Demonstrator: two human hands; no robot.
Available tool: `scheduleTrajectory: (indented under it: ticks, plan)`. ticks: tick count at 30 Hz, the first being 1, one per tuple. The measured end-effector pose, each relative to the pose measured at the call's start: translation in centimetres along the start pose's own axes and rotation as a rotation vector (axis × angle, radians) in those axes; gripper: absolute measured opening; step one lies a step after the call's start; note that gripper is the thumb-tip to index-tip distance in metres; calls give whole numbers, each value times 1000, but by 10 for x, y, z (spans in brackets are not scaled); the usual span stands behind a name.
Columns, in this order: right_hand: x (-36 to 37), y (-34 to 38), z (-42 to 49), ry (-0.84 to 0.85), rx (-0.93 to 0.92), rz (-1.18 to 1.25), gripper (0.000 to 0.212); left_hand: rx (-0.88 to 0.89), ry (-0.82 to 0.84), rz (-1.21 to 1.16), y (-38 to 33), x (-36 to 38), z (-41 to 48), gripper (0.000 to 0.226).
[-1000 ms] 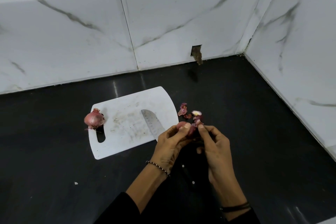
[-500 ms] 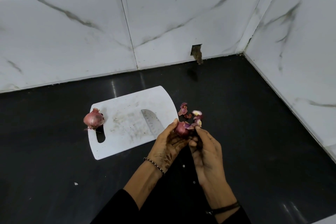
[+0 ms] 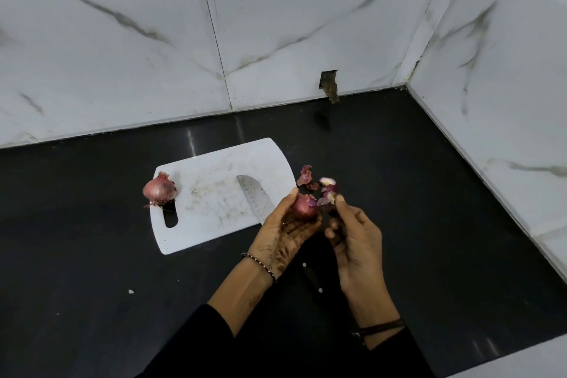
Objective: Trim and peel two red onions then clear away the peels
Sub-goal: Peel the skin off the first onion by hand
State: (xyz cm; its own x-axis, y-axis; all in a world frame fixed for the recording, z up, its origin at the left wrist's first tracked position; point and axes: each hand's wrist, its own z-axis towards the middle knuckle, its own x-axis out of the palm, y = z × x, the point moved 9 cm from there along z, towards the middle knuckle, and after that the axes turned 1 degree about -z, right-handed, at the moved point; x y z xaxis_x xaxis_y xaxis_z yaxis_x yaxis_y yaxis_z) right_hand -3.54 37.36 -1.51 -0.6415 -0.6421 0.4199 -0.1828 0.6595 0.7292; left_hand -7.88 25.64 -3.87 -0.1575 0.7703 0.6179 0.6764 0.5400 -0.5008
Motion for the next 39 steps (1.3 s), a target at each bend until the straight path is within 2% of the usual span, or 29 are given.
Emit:
scheduleTrajectory:
  ticks: [5,8,14,20,21,24,26,29,32,34,39]
  plan:
    - [-10,25,-4,-2,-234,-277,10,-16,8,-21,5,6,-5,49]
    - [0,40,-9,87,-349,-467,9,18,43,11,4,11,-7,54]
    - [16,57,-29,165,-477,-684,17,64,156,153,-1,30,-16,47]
    - [19,65,-38,131,-578,-844,33,99,151,162,5,38,-25,49]
    - [18,65,-38,116,-597,-862,33,98,153,144,7,38,-25,48]
    - [18,65,-47,47,-660,-930,32,123,158,93,8,35,-23,25]
    - [20,62,-54,18,-687,-895,32,136,148,65,8,32,-21,16]
    - [19,56,-60,-25,-691,-810,29,133,128,48,8,27,-16,17]
    - [11,50,-55,-31,-563,-624,28,156,113,63,6,24,-14,46]
    - [8,49,-52,-16,-486,-524,26,173,125,57,4,26,-17,57]
    - [1,50,-45,21,-359,-553,20,156,136,30,9,25,-21,42]
